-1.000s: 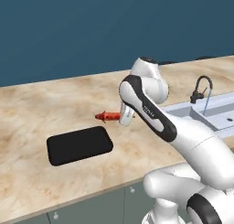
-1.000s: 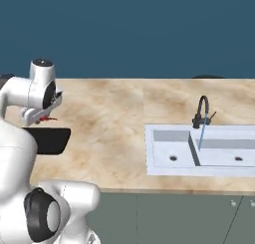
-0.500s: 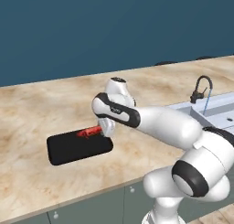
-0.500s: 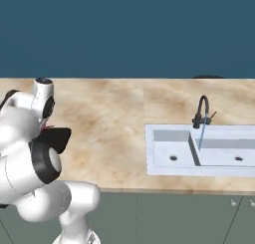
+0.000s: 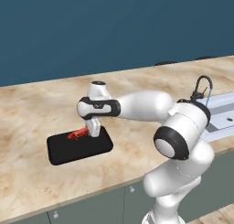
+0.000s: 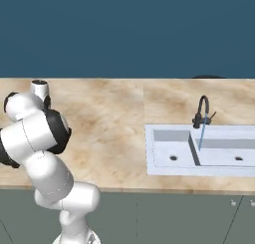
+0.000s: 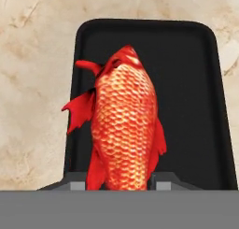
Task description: Take the fish out of the fridge, briefly rinse it in the sink, and place it on the tray next to the sink.
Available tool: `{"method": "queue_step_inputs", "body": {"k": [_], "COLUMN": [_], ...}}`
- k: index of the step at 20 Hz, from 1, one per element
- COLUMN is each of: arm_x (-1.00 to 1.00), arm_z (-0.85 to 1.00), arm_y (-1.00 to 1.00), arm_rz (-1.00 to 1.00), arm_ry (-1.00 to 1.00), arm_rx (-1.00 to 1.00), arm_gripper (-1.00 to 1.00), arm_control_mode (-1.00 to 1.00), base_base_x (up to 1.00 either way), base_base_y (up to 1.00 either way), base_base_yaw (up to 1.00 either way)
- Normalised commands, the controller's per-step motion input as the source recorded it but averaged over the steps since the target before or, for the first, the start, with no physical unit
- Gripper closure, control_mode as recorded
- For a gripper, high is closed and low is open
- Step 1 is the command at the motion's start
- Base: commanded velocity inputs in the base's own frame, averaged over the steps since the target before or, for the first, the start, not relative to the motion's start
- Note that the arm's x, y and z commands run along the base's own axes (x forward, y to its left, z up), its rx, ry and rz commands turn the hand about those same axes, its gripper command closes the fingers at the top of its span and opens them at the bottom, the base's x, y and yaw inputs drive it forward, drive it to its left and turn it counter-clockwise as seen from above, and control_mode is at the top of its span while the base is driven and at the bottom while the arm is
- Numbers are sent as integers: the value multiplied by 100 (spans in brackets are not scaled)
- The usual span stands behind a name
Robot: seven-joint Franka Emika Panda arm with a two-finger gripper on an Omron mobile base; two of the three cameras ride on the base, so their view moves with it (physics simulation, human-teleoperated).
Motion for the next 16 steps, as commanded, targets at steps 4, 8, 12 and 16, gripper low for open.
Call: {"method": "queue_step_inputs", "body": {"k": [4, 8, 12, 16], "arm_x": [-1, 12, 21, 13], "arm_z": [-44, -24, -18, -4], "arm_y": [15, 10, 6, 0], "arm_rz": [0, 0, 0, 0], "arm_ry": [0, -4, -11, -4], "arm_rx": [0, -1, -4, 0], "arm_gripper": [100, 100, 100, -100], "arm_control_mode": [-100, -100, -100, -100], "base_base_x": [0, 0, 0, 0], "base_base_y": [0, 0, 0, 0], "base_base_yaw": [0, 0, 0, 0]}}
